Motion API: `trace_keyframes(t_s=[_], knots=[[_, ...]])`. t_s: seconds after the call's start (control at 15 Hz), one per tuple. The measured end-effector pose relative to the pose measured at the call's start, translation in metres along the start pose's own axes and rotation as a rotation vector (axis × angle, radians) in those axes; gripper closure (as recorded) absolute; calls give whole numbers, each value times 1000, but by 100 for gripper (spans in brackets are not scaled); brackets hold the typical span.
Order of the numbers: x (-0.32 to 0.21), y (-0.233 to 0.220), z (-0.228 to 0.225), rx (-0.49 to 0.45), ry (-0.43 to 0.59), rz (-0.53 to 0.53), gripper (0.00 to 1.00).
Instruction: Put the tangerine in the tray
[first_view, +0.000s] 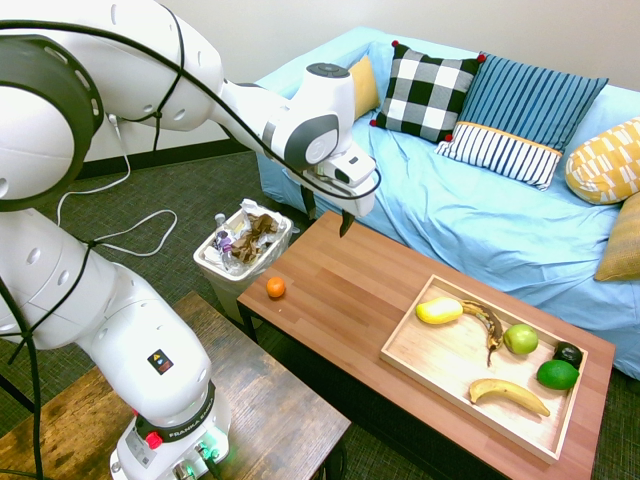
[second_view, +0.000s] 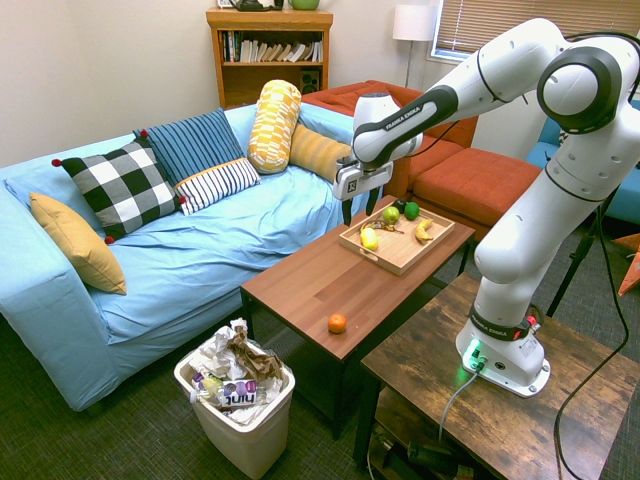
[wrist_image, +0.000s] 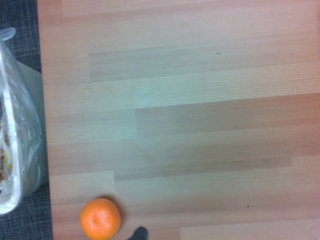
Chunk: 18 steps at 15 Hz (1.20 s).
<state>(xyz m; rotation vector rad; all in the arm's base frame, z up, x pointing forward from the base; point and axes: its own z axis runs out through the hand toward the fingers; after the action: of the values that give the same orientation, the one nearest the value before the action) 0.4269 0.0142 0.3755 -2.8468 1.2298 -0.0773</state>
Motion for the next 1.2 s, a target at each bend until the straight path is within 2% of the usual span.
trace_keyframes(t_s=[0.33, 0.8, 1.2], knots=[[-13, -11, 18, -16, 3, -34, 0], [-97, -54, 106, -49, -21, -70, 0], [-131, -63, 176, -89, -45, -53, 0]])
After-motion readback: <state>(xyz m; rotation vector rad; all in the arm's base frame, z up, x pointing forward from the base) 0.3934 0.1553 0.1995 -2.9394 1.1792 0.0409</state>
